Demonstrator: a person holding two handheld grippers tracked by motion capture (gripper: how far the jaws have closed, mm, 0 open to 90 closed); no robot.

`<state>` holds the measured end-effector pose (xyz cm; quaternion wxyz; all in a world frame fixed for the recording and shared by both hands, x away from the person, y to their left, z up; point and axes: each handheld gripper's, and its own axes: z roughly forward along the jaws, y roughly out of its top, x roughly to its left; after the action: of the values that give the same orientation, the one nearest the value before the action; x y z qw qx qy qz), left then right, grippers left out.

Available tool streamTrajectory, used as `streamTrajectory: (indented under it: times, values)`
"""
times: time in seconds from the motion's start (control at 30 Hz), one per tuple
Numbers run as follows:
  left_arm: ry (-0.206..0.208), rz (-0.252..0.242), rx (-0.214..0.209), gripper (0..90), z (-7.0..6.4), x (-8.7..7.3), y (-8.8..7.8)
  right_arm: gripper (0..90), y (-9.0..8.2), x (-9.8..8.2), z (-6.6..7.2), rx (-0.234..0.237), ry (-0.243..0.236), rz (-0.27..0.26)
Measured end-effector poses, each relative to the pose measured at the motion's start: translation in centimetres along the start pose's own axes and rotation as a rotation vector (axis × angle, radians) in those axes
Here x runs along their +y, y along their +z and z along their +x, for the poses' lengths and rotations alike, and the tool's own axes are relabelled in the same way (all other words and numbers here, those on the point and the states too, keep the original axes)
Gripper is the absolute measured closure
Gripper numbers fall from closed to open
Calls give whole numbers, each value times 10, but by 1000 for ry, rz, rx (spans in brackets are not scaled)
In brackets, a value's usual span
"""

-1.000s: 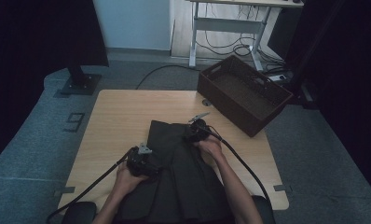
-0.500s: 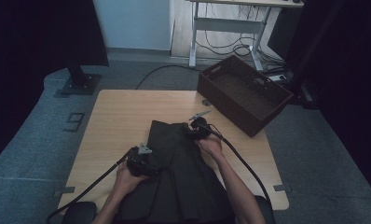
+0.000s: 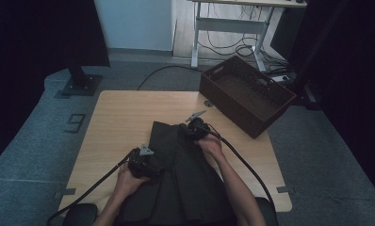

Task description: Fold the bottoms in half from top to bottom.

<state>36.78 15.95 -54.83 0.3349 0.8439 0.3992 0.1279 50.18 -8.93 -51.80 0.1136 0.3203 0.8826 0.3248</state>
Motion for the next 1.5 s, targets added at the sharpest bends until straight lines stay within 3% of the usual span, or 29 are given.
streamTrajectory:
  times: [0.07, 0.13, 0.2, 0.3, 0.4, 0.53, 0.6, 0.7, 0.77, 0.83, 0.97, 1.07, 1.27, 1.5]
  values:
    - [0, 0, -1, 0, 0, 0, 0, 653, 2, -1, 1, -38, -22, 2]
    - [0, 0, -1, 0, 0, 0, 0, 512, 7, 0, 1, -106, -53, 19]
    - [0, 0, -1, 0, 0, 0, 0, 388, 12, 1, -3, -100, -35, 33]
    - [0, 0, 0, 0, 0, 0, 0, 272, 16, 1, -12, -71, 28, 38]
    - [2, 1, 1, 0, 0, 0, 0, 233, 21, -2, -23, 3, 107, 31]
    - [2, 2, 1, 0, 0, 0, 0, 274, 26, 1, -19, 59, 70, 1]
    - [2, 2, 1, 0, 0, 0, 0, 310, 29, 5, -14, 63, 73, -1]
    - [1, 3, 2, 0, 1, 0, 0, 522, 31, 11, -6, 95, 55, 6]
    - [1, 3, 2, 0, 1, 0, 0, 653, 31, 13, -4, 117, 72, 19]
    - [1, 3, 3, 0, 1, 0, 0, 727, 30, 14, -3, 133, 101, 27]
    - [0, 3, 5, 0, 1, 0, 0, 766, 25, 17, 6, 63, 48, 44]
    - [-3, 4, 8, 0, 1, 0, 0, 775, 14, 16, 4, 49, 37, 24]
    - [-9, 2, 13, 0, 1, 1, 1, 777, -21, 18, 0, 86, 31, -76]
    - [-17, 5, 22, 0, 4, 3, 2, 777, -61, 20, 11, 112, -20, -146]
